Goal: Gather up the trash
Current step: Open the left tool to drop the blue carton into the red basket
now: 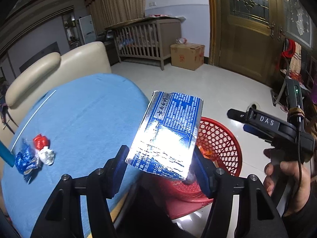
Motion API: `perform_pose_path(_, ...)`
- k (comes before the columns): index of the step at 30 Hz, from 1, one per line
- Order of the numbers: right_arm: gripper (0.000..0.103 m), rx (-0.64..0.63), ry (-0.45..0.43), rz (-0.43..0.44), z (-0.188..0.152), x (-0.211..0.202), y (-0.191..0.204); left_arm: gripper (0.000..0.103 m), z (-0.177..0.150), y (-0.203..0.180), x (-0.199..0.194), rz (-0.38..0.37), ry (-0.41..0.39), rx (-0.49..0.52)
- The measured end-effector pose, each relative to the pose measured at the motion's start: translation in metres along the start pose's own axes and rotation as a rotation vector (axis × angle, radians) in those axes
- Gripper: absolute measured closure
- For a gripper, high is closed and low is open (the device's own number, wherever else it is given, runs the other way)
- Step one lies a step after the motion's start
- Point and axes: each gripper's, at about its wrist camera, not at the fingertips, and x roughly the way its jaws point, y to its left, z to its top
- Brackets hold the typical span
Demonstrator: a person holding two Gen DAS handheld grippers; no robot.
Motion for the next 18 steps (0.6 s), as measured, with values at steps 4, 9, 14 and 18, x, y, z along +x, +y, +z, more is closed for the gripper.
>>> perform_pose_path(4,0.02,-0.003,-0.001,0.01,0.001,0.001,0.003,0.034,0.01,-0.01,0.012,-0.025,0.039,0.051)
perform_pose_path(9,0.02,-0.016,-0.013,0.028,0.003,-0.004,0.012,0.03,0.008,0.01,0.001,0.021,0.017,0.003)
perform_pose_path(14,0.02,-0.034,-0.01,0.052,0.002,-0.006,0.025,0.03,-0.007,0.068,-0.025,0.063,-0.014,-0.153)
perform_pose_path(18,0.02,-0.08,0.023,0.083,-0.005,-0.002,0.048,0.03,-0.035,0.113,-0.043,0.136,-0.024,-0.262)
